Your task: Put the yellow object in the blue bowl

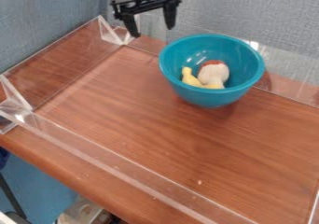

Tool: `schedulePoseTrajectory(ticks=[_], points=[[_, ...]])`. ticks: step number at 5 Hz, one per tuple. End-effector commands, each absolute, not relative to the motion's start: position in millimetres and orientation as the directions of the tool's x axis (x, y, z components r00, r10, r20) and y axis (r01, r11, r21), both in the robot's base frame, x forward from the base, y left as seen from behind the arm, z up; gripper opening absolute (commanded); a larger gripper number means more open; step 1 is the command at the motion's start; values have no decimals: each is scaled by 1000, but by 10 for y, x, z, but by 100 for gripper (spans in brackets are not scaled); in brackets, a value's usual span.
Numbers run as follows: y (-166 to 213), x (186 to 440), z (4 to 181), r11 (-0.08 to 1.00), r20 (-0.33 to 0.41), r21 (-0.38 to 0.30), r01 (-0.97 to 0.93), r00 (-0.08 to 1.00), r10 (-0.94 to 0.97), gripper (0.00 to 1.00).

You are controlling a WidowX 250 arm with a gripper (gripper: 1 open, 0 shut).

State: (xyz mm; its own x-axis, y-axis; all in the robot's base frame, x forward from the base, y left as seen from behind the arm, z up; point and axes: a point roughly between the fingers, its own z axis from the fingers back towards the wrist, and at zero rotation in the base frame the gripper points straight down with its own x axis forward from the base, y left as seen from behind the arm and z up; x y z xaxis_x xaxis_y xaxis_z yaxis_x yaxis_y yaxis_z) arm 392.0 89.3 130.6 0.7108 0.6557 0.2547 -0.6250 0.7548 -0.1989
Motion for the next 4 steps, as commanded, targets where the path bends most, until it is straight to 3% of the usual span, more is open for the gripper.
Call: schedulePoseTrajectory(ticks=[1,3,4], points=[[844,3947,1696,765,351,-235,-599,682,642,100],[831,3843,1691,753,355,-230,-617,667,655,100],[808,3931,1689,733,349,-228,-641,649,676,100]])
